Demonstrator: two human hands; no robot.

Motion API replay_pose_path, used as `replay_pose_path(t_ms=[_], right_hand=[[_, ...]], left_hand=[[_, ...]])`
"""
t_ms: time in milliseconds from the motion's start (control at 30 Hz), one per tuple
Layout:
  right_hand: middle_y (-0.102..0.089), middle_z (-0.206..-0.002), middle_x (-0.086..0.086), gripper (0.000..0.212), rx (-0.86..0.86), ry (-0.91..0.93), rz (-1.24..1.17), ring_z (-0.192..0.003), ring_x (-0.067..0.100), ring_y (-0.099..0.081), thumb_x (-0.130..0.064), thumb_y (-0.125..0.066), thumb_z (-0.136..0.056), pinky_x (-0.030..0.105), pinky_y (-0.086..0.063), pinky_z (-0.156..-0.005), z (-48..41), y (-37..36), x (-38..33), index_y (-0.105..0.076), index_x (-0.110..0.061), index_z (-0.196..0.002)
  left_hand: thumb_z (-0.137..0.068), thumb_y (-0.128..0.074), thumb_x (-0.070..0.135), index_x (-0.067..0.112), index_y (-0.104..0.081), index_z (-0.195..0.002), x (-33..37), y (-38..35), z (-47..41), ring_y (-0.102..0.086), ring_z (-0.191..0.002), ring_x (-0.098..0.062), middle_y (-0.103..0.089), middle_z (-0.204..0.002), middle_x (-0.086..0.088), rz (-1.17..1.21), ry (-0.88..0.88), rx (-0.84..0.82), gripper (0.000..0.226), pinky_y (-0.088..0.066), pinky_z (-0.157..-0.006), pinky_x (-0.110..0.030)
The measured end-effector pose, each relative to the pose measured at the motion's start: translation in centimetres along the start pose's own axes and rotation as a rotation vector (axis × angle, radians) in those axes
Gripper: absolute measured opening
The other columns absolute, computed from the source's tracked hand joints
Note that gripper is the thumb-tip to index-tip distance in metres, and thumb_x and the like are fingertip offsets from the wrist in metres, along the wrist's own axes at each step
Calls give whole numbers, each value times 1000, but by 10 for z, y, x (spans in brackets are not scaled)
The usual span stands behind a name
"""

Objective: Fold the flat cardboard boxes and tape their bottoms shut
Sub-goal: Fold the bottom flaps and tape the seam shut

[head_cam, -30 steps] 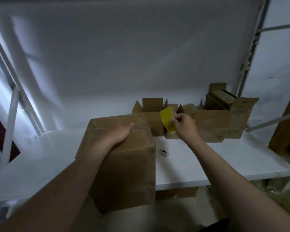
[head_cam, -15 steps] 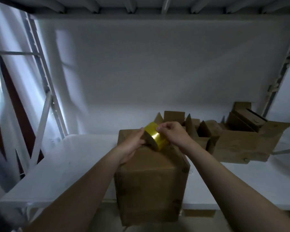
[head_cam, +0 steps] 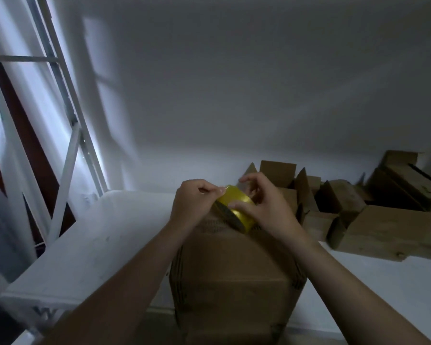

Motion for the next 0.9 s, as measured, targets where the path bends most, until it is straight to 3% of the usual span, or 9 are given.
replay_pose_path(t_ms=[67,100,200,300,433,633,767,900], right_hand=[[-57,-110,-21,64,-99,127,182,-96,1,-55,-65,-79,-68,28,-50,-81,8,-8,2,-50,-44,-122],[-55,-115,-22,66,-135,173,245,-100,1,-54,-65,-77,-69,34,-50,-84,11,-11,4,-48,-44,-125],[-52,-121,-18,61,-124,235,254,-107,2,-52,-44,-75,-76,42,-53,-85,4,-9,5,-47,-41,-131],[-55,-123,-19,51,-95,266,167,-110,3,-53,-32,-75,-83,42,-55,-82,-13,-4,-2,-52,-40,-127],[-57,-122,-19,32,-202,349,282,-112,8,-56,-45,-68,-90,38,-56,-82,-28,-18,-6,-59,-43,-121],[-60,-118,-15,35,-215,300,159,-112,6,-57,-40,-75,-86,22,-49,-77,-35,-20,-4,-68,-35,-120],[-60,-122,-7,44,-298,274,20,-114,15,-59,-24,-77,-87,34,-58,-77,-37,-22,15,-66,-28,-130],[-58,-132,-7,59,-366,229,-115,-122,18,-57,-23,-73,-89,44,-56,-92,-33,-27,33,-55,-30,-144]], left_hand=[[-86,-76,36,21,-79,-84,-10,4,0,-67,-82,-3,-74,-82,12,21,54,26,16,-52,-72,-25],[-86,-76,37,20,-79,-83,-15,6,2,-68,-81,-4,-74,-81,11,34,84,42,17,-52,-72,-26],[-88,-74,35,21,-79,-84,-31,12,9,-72,-81,-11,-76,-79,7,109,177,48,16,-58,-81,-34],[-91,-71,25,21,-78,-77,-44,11,19,-75,-79,-17,-77,-75,0,207,272,19,17,-59,-88,-44],[-92,-67,23,23,-75,-71,-59,9,28,-73,-79,-17,-75,-70,2,149,302,78,23,-59,-87,-45],[-93,-63,31,21,-77,-72,-62,10,26,-73,-79,-17,-75,-71,3,106,280,54,27,-57,-84,-46],[-96,-60,33,21,-73,-77,-67,7,24,-71,-80,-14,-75,-75,3,64,240,74,26,-57,-83,-42],[-96,-60,35,18,-72,-82,-67,7,23,-68,-81,-15,-73,-81,0,14,248,91,25,-55,-78,-38]])
Point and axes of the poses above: each hand's wrist, its own z-axis away from the middle knuckle, its own y-axis out of the back of the hand, x = y × z, the point moved 6 cm from there along -z, towards the middle knuckle
